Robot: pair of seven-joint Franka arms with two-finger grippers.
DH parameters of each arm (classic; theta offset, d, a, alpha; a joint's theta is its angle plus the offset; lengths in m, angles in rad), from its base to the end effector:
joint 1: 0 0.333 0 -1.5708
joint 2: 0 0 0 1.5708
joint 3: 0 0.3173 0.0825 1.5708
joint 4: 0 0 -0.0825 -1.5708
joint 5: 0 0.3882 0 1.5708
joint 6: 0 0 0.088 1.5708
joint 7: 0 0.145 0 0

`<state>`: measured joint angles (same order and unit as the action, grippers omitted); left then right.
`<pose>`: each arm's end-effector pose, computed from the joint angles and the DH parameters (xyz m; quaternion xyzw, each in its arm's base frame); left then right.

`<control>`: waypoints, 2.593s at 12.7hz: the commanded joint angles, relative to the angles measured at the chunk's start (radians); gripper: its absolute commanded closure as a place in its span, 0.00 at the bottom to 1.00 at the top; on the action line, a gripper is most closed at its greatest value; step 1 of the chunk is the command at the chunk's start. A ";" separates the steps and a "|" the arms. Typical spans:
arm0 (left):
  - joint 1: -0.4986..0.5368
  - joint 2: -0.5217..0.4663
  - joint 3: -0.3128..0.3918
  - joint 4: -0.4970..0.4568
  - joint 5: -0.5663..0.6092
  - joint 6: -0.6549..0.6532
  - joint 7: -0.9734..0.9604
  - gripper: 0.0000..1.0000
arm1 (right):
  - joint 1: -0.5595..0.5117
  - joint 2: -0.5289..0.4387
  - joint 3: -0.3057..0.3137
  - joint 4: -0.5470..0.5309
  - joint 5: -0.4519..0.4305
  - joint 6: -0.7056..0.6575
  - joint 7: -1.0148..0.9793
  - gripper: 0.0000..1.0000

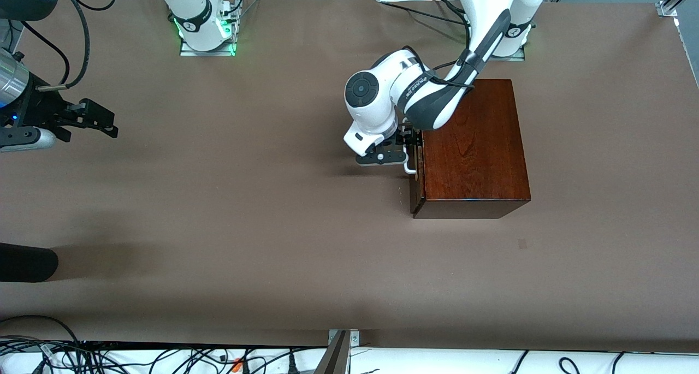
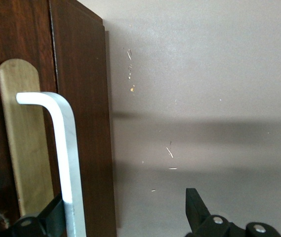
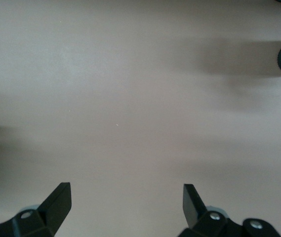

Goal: Open drawer, take yellow block, close drawer
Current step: 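Pull the drawer handle outward with the left gripper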

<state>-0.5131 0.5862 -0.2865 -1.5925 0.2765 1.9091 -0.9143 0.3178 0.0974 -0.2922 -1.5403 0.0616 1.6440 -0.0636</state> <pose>0.4924 -0.4401 0.2468 -0.9919 -0.0084 0.0457 0.1186 0.5932 0.0307 0.5551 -0.9989 -0.0432 -0.0055 0.0166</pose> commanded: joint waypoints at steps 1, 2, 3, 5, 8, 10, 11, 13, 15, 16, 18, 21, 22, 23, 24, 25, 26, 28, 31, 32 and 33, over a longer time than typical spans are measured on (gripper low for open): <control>-0.019 -0.006 -0.002 -0.012 -0.003 0.051 -0.054 0.00 | -0.003 0.002 0.001 0.009 -0.014 0.002 0.013 0.00; -0.021 -0.002 -0.002 -0.012 -0.016 0.065 -0.061 0.00 | -0.005 0.002 0.001 0.009 -0.014 0.002 0.013 0.00; -0.025 -0.002 -0.002 -0.010 -0.026 0.074 -0.070 0.00 | -0.005 0.002 0.001 0.009 -0.014 0.002 0.013 0.00; -0.028 0.000 -0.002 -0.007 -0.062 0.109 -0.092 0.00 | -0.005 0.002 0.001 0.009 -0.014 0.002 0.013 0.00; -0.048 0.012 -0.002 -0.001 -0.083 0.140 -0.109 0.00 | -0.003 0.002 0.001 0.009 -0.014 0.002 0.013 0.00; -0.070 0.023 -0.002 0.003 -0.085 0.180 -0.139 0.00 | -0.003 0.002 0.001 0.009 -0.014 0.002 0.013 0.00; -0.068 0.026 -0.002 0.003 -0.085 0.195 -0.141 0.00 | -0.002 0.002 0.001 0.011 -0.014 0.002 0.013 0.00; -0.076 0.027 -0.002 0.005 -0.085 0.203 -0.147 0.00 | -0.003 0.002 0.001 0.011 -0.014 0.002 0.013 0.00; -0.076 0.035 -0.002 0.016 -0.086 0.211 -0.149 0.00 | -0.002 0.002 0.001 0.011 -0.014 0.002 0.013 0.00; -0.076 0.044 -0.002 0.040 -0.088 0.209 -0.150 0.00 | -0.002 0.002 0.001 0.011 -0.014 0.002 0.013 0.00; -0.076 0.049 -0.002 0.051 -0.147 0.209 -0.169 0.00 | -0.002 0.002 0.001 0.009 -0.014 0.002 0.013 0.00; -0.076 0.058 -0.002 0.078 -0.160 0.209 -0.172 0.00 | -0.002 0.002 0.001 0.011 -0.014 0.002 0.013 0.00; -0.078 0.066 -0.002 0.088 -0.160 0.211 -0.172 0.00 | -0.002 0.002 0.001 0.011 -0.014 0.002 0.013 0.00; -0.078 0.070 -0.002 0.095 -0.160 0.212 -0.179 0.00 | -0.002 0.002 0.001 0.009 -0.014 0.002 0.013 0.00; -0.082 0.072 -0.002 0.101 -0.160 0.211 -0.184 0.00 | -0.002 0.002 0.001 0.011 -0.014 0.002 0.013 0.00; -0.084 0.075 -0.002 0.112 -0.160 0.211 -0.186 0.00 | -0.002 0.002 0.001 0.011 -0.014 0.002 0.013 0.00; -0.085 0.076 -0.002 0.115 -0.160 0.212 -0.186 0.00 | -0.002 0.002 0.001 0.011 -0.014 0.002 0.013 0.00; -0.085 0.078 -0.002 0.121 -0.160 0.211 -0.186 0.00 | 0.000 0.002 0.001 0.011 -0.016 0.000 0.011 0.00; -0.079 0.066 -0.002 0.135 -0.152 0.196 -0.164 0.00 | -0.002 0.002 0.001 0.011 -0.016 0.000 0.011 0.00; -0.078 0.058 -0.002 0.137 -0.151 0.176 -0.164 0.00 | -0.002 0.002 0.002 0.011 -0.016 0.000 0.011 0.00; -0.078 0.052 -0.002 0.140 -0.146 0.150 -0.164 0.00 | -0.002 0.002 0.002 0.009 -0.016 0.000 0.011 0.00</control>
<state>-0.5825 0.6378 -0.2867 -1.4932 0.1513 2.1028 -1.0765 0.3161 0.0974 -0.2928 -1.5403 0.0614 1.6441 -0.0636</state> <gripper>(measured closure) 0.000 0.000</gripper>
